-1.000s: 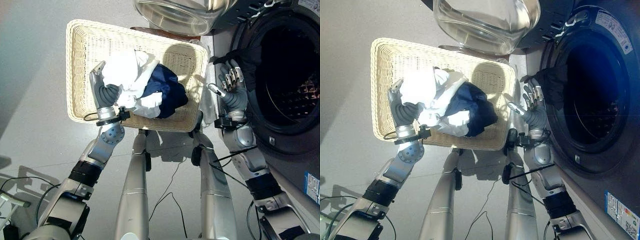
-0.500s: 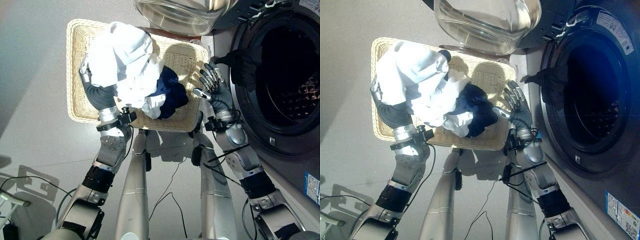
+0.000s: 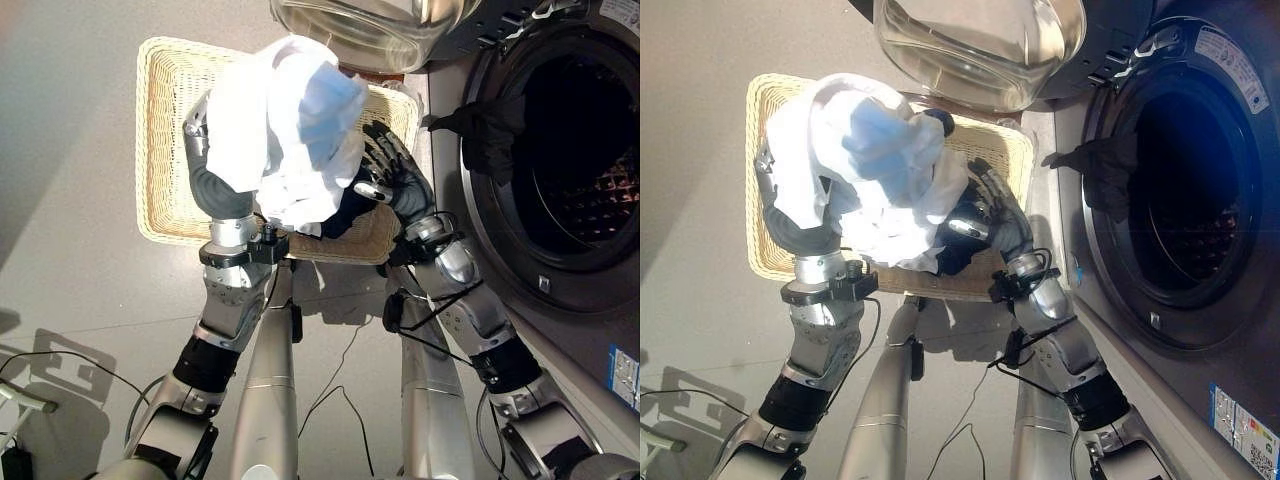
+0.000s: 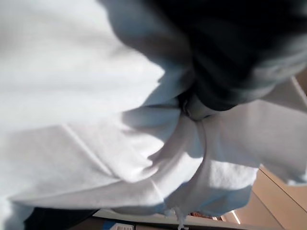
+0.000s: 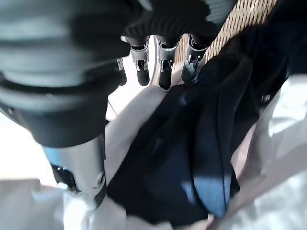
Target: Put the clothes into the washing machine.
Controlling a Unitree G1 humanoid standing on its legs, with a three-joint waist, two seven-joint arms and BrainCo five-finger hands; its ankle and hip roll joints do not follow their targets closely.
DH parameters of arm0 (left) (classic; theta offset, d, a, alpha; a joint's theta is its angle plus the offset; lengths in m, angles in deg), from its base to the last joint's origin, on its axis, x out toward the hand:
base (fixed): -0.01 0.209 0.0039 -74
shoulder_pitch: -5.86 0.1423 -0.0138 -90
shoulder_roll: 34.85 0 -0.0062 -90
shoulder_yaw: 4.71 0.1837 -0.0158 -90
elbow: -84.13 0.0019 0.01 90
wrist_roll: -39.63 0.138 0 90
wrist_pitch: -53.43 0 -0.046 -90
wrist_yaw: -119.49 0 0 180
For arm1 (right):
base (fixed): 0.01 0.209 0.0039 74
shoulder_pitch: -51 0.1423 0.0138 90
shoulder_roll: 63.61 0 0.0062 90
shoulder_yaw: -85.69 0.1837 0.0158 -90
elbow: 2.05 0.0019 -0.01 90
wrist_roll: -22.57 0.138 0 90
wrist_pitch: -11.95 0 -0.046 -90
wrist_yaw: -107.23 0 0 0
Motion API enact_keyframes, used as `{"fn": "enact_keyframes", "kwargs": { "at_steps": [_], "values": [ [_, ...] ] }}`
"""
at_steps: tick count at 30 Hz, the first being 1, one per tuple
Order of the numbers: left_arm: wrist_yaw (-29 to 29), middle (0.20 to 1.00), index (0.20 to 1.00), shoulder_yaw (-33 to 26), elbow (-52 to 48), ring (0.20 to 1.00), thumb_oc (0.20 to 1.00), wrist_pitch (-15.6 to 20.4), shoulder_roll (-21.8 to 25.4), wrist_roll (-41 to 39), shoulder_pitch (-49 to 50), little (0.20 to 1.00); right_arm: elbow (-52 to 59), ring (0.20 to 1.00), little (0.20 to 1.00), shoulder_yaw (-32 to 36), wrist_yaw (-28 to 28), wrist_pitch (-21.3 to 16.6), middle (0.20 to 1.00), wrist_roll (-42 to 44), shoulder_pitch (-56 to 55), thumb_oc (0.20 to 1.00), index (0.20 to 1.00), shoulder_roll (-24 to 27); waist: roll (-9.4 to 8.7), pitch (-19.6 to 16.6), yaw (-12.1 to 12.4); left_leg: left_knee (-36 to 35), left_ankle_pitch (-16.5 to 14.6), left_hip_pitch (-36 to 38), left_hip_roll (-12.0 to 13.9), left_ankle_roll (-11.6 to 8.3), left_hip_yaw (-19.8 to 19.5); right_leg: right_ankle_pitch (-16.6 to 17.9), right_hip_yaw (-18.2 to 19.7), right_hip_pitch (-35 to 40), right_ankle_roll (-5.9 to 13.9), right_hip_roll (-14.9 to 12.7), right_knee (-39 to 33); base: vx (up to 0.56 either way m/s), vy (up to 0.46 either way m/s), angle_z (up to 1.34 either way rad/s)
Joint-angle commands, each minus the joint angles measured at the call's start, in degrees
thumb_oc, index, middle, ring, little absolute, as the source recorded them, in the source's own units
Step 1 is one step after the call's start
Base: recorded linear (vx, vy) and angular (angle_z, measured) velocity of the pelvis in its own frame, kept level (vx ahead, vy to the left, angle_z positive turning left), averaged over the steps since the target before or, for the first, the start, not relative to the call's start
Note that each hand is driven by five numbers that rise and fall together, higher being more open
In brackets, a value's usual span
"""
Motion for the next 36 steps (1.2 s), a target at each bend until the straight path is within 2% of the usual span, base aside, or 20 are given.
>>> {"fn": "enact_keyframes", "kwargs": {
  "at_steps": [1, 6, 11, 12, 16, 18, 20, 21, 23, 27, 30, 33, 36],
  "values": [
    [-0.1, 0.2, 0.2, -0.19, -6.76, 0.2, 0.2, 2.08, 1.06, 4.84, -3.1, 0.2, 6.82, 1.0, 1.0, 0.14, 2.64, -1.29, 1.0, 0.88, -0.4, 1.0, 1.0, -0.07, 1.89, -1.03, 0.66, 0.96, -0.22, -0.54, -4.56, 5.67, -0.6, 7.02, -1.48, 3.76, 2.62, 2.32, -7.86, 0.0, 0.0, 0.0],
    [0.65, 0.2, 0.2, 0.09, -6.42, 0.2, 0.2, 0.83, 1.79, 4.84, -4.0, 0.2, 6.85, 1.0, 1.0, -0.97, 3.6, 0.06, 1.0, 2.7, 0.91, 1.0, 1.0, -0.25, 1.9, -1.03, 0.86, 1.35, -0.29, -0.66, -4.59, 5.66, -0.64, 6.89, -1.54, 3.71, 2.64, 2.27, -7.57, 0.0, 0.0, 0.0],
    [-2.52, 0.2, 0.2, 0.85, -6.17, 0.2, 0.2, 0.35, 2.22, 9.24, -4.3, 0.2, 7.03, 1.0, 1.0, -2.49, 5.11, 1.34, 1.0, 3.1, 1.16, 1.0, 1.0, -0.51, 1.95, -1.03, 1.02, 1.49, -0.23, -0.8, -4.6, 5.6, -0.7, 6.81, -1.59, 3.52, 2.56, 2.36, -7.31, 0.0, 0.0, 0.0],
    [-5.71, 0.2, 0.2, 1.14, -5.8, 0.2, 0.2, -0.5, 2.62, 14.09, -4.54, 0.2, 6.93, 1.0, 1.0, -3.0, 6.45, 2.13, 1.0, 5.49, 1.13, 1.0, 1.0, -0.7, 1.92, -1.03, 1.06, 1.66, -0.27, -0.88, -4.61, 5.63, -0.78, 6.75, -1.6, 3.4, 2.54, 2.35, -7.07, 0.0, 0.0, 0.0],
    [-9.1, 0.2, 0.2, 1.26, -4.92, 0.2, 0.2, -1.71, 3.19, 18.61, -5.0, 0.2, 6.88, 1.0, 1.0, -3.8, 8.43, 4.15, 1.0, 9.14, 1.44, 1.0, 1.0, -0.81, 1.86, -1.03, 1.11, 1.81, -0.24, -0.95, -4.75, 5.57, -0.89, 6.84, -1.7, 3.38, 2.54, 2.37, -7.22, 0.0, 0.0, 0.0],
    [-15.41, 0.2, 0.2, 1.42, -3.29, 0.2, 0.2, -3.69, 4.51, 25.9, -5.86, 0.2, 6.45, 1.0, 1.0, -4.68, 10.91, 5.51, 1.0, 12.12, 1.86, 1.0, 1.0, -0.67, 1.87, -1.03, 1.18, 1.78, -0.24, -0.85, -4.72, 5.47, -0.9, 6.83, -1.81, 3.47, 2.55, 2.35, -7.3, 0.0, 0.0, 0.0],
    [-16.48, 0.2, 0.2, 1.5, -2.94, 0.2, 0.2, -4.07, 4.71, 27.33, -5.98, 0.2, 6.37, 1.0, 1.0, -4.83, 11.29, 5.61, 1.0, 12.49, 1.88, 1.0, 1.0, -0.62, 1.88, -1.03, 1.19, 1.79, -0.24, -0.83, -4.72, 5.45, -0.91, 6.82, -1.81, 3.45, 2.55, 2.36, -7.26, 0.0, 0.0, 0.0],
    [-20.92, 0.2, 0.2, 2.18, -1.64, 0.2, 0.2, -6.9, 6.28, 33.3, -6.83, 0.2, 6.69, 1.0, 1.0, -5.61, 13.02, 6.72, 1.0, 15.62, 2.2, 1.0, 1.0, -0.4, 1.88, -1.03, 1.23, 1.91, -0.15, -0.94, -4.69, 5.36, -0.94, 6.8, -1.9, 3.38, 2.58, 2.28, -7.18, 0.0, 0.0, 0.0],
    [-22.06, 0.2, 0.2, 2.66, -0.35, 0.2, 0.2, -8.22, 7.77, 36.27, -7.67, 0.2, 6.69, 1.0, 1.0, -5.96, 14.58, 7.22, 1.0, 18.41, 2.38, 1.0, 1.0, -0.16, 1.84, -1.03, 1.24, 2.06, -0.14, -0.96, -4.67, 5.27, -0.94, 6.8, -1.96, 3.4, 2.63, 2.23, -7.17, 0.0, 0.0, 0.0],
    [-25.07, 0.2, 0.2, 4.54, 1.52, 0.2, 0.2, -11.58, 10.15, 43.64, -9.52, 0.2, 6.19, 1.0, 1.0, -6.43, 16.02, 6.59, 1.0, 21.39, 2.77, 1.0, 1.0, 0.05, 1.9, -1.03, 1.14, 2.31, -0.13, -1.1, -4.61, 5.12, -0.89, 6.92, -2.06, 3.26, 2.78, 2.12, -7.14, 0.0, 0.0, 0.0],
    [-27.04, 0.2, 0.2, 6.68, 3.75, 0.2, 0.2, -15.57, 12.51, 49.12, -11.6, 0.2, 5.83, 1.0, 1.0, -6.27, 17.18, 5.68, 1.0, 24.49, 3.01, 1.0, 1.0, 0.65, 1.82, -1.03, 0.8, 2.42, -0.1, -1.19, -4.44, 4.98, -0.57, 6.99, -2.0, 3.2, 2.92, 2.22, -7.17, 0.0, 0.0, 0.0],
    [-26.96, 0.2, 0.2, 8.05, 5.31, 0.2, 0.2, -17.44, 13.88, 49.62, -12.95, 0.2, 5.68, 1.0, 1.0, -5.99, 17.95, 5.21, 1.0, 27.61, 3.16, 1.0, 1.0, 1.02, 1.78, -1.03, 0.5, 2.49, -0.11, -1.21, -4.34, 4.86, -0.42, 7.04, -1.94, 3.16, 3.03, 2.27, -7.19, 0.0, 0.0, 0.0],
    [-26.69, 0.2, 0.2, 9.53, 6.89, 0.2, 0.2, -17.49, 15.11, 48.04, -13.57, 0.2, 5.34, 1.0, 1.0, -5.69, 19.68, 4.29, 1.0, 31.38, 2.69, 1.0, 1.0, 1.48, 1.85, -1.03, 0.22, 2.54, -0.2, -1.21, -4.25, 4.8, -0.27, 7.18, -1.81, 3.01, 3.16, 2.23, -7.25, 0.0, 0.0, 0.0]
  ]
}}
